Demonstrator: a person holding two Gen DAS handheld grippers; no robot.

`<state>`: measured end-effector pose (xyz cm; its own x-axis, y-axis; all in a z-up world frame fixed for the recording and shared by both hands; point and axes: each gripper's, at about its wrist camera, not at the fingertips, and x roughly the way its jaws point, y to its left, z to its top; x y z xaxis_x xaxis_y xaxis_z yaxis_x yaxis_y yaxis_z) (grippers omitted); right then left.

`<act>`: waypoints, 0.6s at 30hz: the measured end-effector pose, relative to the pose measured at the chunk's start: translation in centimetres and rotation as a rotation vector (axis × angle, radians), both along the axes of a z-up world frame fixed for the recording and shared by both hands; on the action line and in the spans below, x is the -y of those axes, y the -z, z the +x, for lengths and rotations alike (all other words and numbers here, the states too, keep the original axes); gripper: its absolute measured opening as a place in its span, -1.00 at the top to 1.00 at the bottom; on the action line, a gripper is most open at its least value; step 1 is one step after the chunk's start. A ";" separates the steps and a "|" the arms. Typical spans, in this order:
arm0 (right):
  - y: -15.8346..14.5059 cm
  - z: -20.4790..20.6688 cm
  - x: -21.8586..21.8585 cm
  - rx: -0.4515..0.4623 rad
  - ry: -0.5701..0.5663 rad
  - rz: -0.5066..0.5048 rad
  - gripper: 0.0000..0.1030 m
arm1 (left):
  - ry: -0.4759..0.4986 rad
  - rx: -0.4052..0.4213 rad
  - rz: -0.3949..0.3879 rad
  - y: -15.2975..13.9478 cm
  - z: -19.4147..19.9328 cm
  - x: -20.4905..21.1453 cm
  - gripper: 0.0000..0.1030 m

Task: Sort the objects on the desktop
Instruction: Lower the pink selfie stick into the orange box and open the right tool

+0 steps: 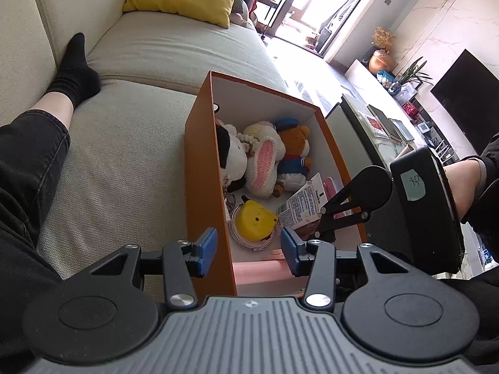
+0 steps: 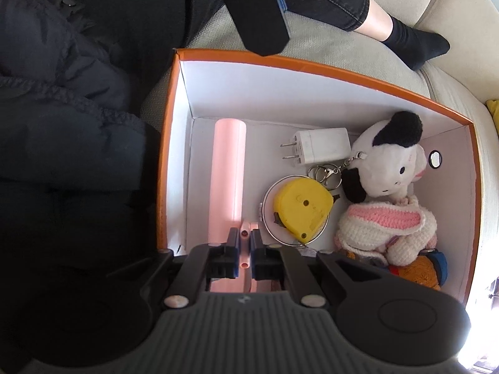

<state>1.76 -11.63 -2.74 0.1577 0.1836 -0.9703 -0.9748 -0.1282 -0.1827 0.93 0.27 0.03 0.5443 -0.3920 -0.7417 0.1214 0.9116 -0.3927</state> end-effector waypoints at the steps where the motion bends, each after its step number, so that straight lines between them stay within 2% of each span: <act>1: 0.0 0.1 0.1 -0.011 0.001 0.003 0.83 | 0.000 -0.001 0.003 0.0 0.0 0.1 0.00; 5: -0.6 0.2 0.3 -0.096 -0.001 0.017 0.79 | -0.001 0.000 0.006 -0.1 0.0 0.3 0.00; 11: -1.9 0.0 0.9 -0.078 0.011 0.040 0.79 | 0.011 0.021 0.008 -0.6 -0.2 0.8 -0.01; 14: -3.4 0.3 1.8 -0.092 0.095 0.113 0.78 | 0.028 0.051 0.020 -1.0 -0.2 1.4 0.00; 18: -5.6 1.0 2.9 -0.090 0.285 0.229 0.77 | 0.017 0.166 0.079 -2.4 -0.1 2.5 0.00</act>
